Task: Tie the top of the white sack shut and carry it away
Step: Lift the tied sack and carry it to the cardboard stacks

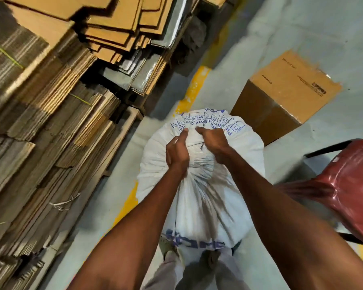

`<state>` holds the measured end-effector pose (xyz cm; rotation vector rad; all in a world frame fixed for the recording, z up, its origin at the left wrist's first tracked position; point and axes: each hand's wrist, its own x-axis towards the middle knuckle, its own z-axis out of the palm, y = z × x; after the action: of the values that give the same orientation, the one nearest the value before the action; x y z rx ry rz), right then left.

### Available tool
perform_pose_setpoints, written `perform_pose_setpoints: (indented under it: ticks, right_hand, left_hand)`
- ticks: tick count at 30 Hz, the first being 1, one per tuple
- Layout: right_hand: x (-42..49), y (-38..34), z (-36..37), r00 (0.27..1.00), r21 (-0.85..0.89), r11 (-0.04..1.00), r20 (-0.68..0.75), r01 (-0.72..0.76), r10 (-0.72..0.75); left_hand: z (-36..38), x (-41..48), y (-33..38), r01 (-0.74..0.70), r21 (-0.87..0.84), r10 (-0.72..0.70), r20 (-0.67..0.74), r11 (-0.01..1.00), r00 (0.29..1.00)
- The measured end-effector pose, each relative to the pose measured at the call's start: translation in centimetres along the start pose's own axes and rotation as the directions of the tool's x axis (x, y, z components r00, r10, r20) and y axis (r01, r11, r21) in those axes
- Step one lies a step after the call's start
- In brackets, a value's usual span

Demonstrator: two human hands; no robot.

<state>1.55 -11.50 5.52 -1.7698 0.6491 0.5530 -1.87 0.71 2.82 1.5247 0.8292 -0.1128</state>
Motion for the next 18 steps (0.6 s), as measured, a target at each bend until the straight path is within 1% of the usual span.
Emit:
perform_pose_setpoints:
  ticks: [5, 9, 12, 16, 18]
  right_hand:
    - [-7.0, -7.0, 0.3, 0.988, -0.016, 0.997, 0.138, 0.075, -0.072]
    - [-14.4, -10.9, 0.0, 0.964, -0.084, 0.973, 0.175, 0.215, -0.198]
    - [-19.1, -12.1, 0.0, 0.958, -0.140, 0.954, 0.152, 0.264, -0.243]
    - [-25.4, -12.9, 1.7, 0.935, -0.217, 0.921, 0.221, 0.325, -0.277]
    - [-28.5, -13.2, 3.0, 0.922, -0.229, 0.903, 0.227, 0.364, -0.314]
  left_hand:
    - [-5.4, -3.9, 7.4, 0.061, -0.055, -0.064, -0.043, 0.997, 0.997]
    - [-9.1, -9.2, 12.0, 0.082, -0.052, -0.085, -0.068, 0.995, 0.994]
    - [-11.7, -13.3, 14.0, 0.053, -0.062, -0.058, -0.084, 0.997, 0.995]
    - [-16.4, -19.6, 15.6, 0.025, -0.104, -0.043, -0.168, 0.994, 0.985]
    - [-19.1, -21.9, 15.9, -0.005, -0.111, -0.017, -0.197, 0.994, 0.980]
